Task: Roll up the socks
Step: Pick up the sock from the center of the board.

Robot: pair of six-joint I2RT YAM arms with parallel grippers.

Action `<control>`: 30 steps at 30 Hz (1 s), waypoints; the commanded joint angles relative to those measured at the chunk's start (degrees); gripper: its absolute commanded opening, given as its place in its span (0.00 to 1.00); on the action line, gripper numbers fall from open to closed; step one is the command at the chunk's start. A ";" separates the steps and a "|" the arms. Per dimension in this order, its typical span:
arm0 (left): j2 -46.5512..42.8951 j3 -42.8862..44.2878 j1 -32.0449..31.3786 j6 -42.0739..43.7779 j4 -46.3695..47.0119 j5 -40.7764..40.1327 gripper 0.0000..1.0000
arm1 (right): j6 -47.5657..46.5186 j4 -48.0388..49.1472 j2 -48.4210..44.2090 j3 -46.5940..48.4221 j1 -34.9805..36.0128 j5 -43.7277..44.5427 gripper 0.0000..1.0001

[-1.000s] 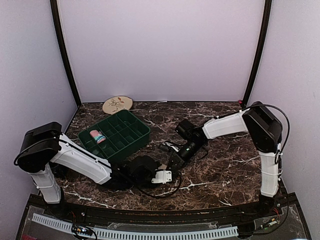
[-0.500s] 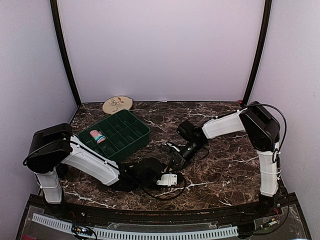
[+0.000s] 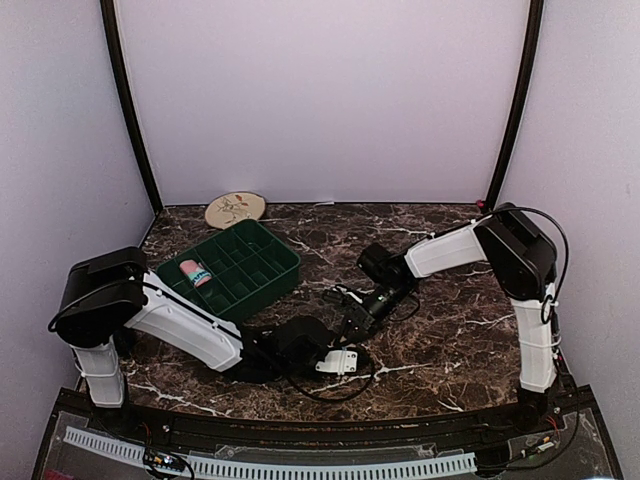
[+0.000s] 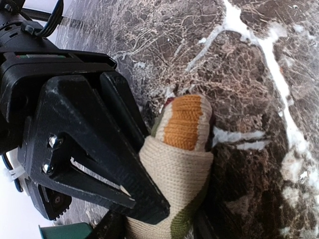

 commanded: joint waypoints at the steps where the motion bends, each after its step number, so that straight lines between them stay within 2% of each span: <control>1: 3.32 -0.05 -0.01 -0.95 -8.37 3.21 0.48 | 1.02 -2.53 3.57 -2.02 0.43 0.26 0.00; 8: 5.62 1.39 0.19 -2.00 -10.18 4.20 0.49 | 2.49 -1.10 4.16 -2.41 0.43 -2.64 0.00; 17: 8.01 5.38 0.56 -4.74 -17.50 9.53 0.49 | 3.13 -0.55 5.42 -2.33 0.52 -4.14 0.00; 19: 8.31 6.76 0.87 -5.12 -20.70 12.73 0.40 | 3.21 -0.55 5.72 -2.16 0.52 -4.24 0.00; 22: 8.81 8.42 1.56 -5.84 -24.78 17.50 0.20 | 3.28 -0.71 6.05 -1.68 0.52 -4.05 0.00; 26: 8.96 9.07 1.57 -5.90 -27.06 20.03 0.02 | 3.06 -1.89 6.65 -0.80 0.49 -2.62 0.00; 30: 8.96 9.37 1.65 -6.10 -28.04 21.20 0.00 | 2.85 -2.98 6.78 0.23 0.42 -1.07 0.05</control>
